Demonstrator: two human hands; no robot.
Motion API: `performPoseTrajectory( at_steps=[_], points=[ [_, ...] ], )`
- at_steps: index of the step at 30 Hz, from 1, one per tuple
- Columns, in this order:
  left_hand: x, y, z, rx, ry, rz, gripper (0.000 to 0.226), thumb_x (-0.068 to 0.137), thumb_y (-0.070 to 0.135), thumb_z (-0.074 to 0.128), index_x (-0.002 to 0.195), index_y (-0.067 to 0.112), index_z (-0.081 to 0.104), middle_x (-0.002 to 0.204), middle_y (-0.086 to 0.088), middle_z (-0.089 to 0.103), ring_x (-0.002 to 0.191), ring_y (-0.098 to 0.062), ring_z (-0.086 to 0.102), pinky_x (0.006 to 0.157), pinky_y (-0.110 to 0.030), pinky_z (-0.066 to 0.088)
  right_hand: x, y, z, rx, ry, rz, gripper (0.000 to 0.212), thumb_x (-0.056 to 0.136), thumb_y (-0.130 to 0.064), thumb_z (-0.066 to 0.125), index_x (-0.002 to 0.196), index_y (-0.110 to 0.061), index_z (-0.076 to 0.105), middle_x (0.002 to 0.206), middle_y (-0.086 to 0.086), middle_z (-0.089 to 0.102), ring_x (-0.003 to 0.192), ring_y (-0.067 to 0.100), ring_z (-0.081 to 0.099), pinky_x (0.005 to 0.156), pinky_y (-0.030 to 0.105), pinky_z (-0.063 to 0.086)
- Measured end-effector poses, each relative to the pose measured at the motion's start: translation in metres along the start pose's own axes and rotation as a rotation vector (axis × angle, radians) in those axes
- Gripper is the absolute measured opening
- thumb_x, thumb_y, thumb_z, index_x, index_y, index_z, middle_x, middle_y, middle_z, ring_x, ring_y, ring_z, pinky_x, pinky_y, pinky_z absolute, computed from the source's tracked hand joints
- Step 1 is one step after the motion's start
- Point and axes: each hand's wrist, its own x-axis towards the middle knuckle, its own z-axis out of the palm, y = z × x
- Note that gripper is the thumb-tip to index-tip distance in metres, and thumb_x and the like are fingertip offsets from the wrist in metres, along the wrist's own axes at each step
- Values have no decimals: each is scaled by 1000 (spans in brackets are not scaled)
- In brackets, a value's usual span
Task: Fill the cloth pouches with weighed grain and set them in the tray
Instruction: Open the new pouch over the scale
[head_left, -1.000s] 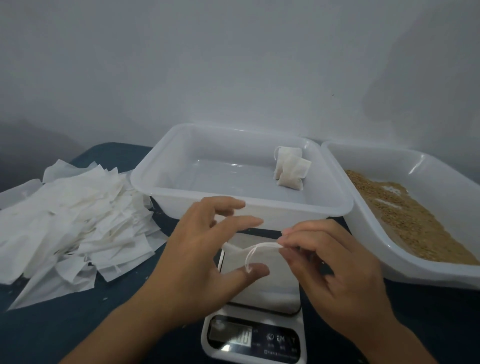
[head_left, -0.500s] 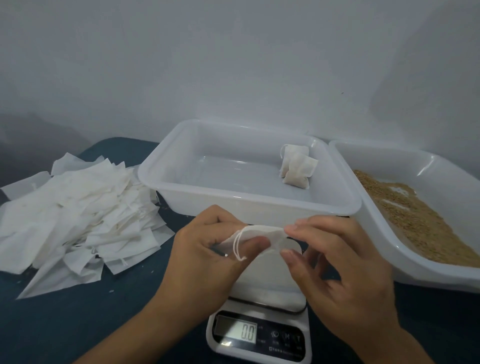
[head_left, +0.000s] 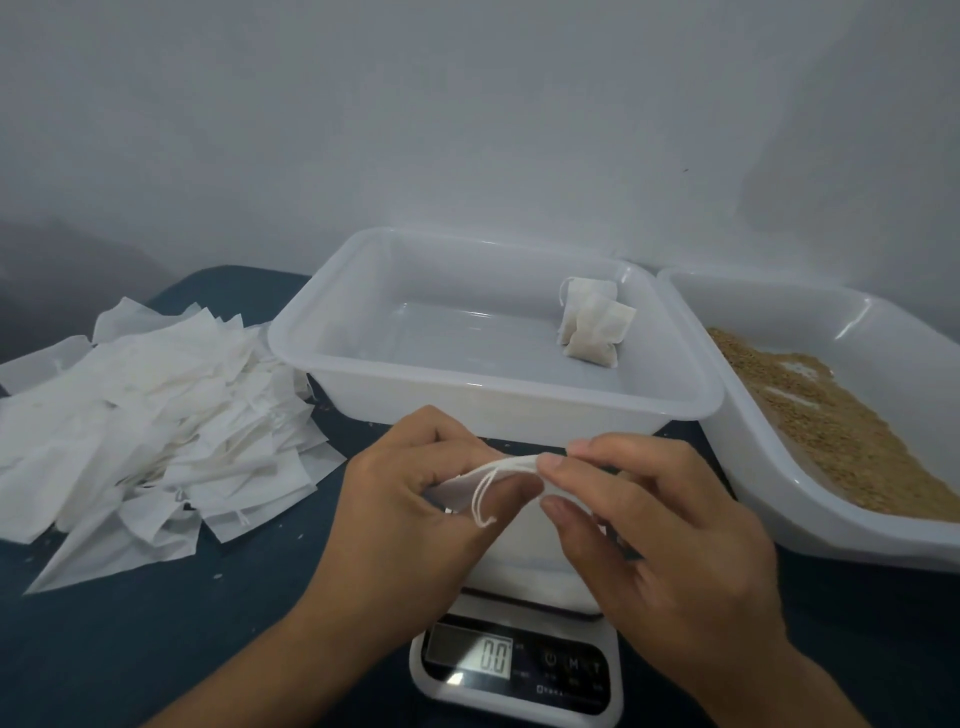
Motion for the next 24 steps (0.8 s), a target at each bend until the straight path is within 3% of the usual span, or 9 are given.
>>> performPoseTrajectory(
  at_steps=[3, 7, 11, 15, 19, 24],
  points=[
    [-1, 1, 1, -21, 15, -23, 9, 85, 53, 77, 77, 47, 76, 85, 12, 65, 81, -13, 67, 66, -12, 47, 0, -1, 1, -20, 17, -31, 22, 100, -25, 70, 121, -19, 69, 112, 7, 72, 74, 5, 60, 68, 19, 54],
    [-1, 0, 1, -26, 16, -27, 13, 85, 53, 76, 74, 46, 75, 83, 12, 64, 80, -12, 66, 66, -10, 46, -1, -1, 2, -28, 28, -24, 19, 100, -24, 71, 116, -15, 76, 112, 6, 72, 73, 7, 61, 68, 20, 54],
    [-3, -2, 2, 33, -10, 25, 9, 85, 52, 74, 81, 45, 77, 82, 11, 62, 80, -13, 65, 65, -14, 47, -1, -2, 2, 16, -30, 47, 20, 96, -23, 73, 112, -13, 79, 107, 4, 71, 84, -6, 55, 73, 11, 51],
    [-3, -3, 4, 194, -21, 161, 10, 91, 39, 73, 94, 48, 70, 85, 14, 60, 82, -9, 61, 67, -17, 45, 0, -4, 2, 56, -75, 118, 16, 96, -25, 71, 102, -14, 81, 93, -1, 64, 73, -8, 44, 64, 9, 43],
    [-2, -7, 2, 211, -99, 84, 11, 89, 40, 74, 98, 34, 78, 96, 18, 65, 92, -9, 64, 72, -17, 48, 3, -4, -2, 82, -65, 149, 17, 95, -26, 68, 91, -13, 78, 90, -9, 56, 61, -2, 45, 57, 10, 41],
    [-1, -11, 0, 165, -111, 9, 22, 89, 38, 77, 110, 44, 70, 99, 22, 67, 96, -6, 65, 75, -12, 48, 4, 0, -8, 95, -26, 166, 16, 96, -23, 65, 91, -11, 75, 98, -7, 68, 55, 5, 54, 53, 18, 45]
  ],
)
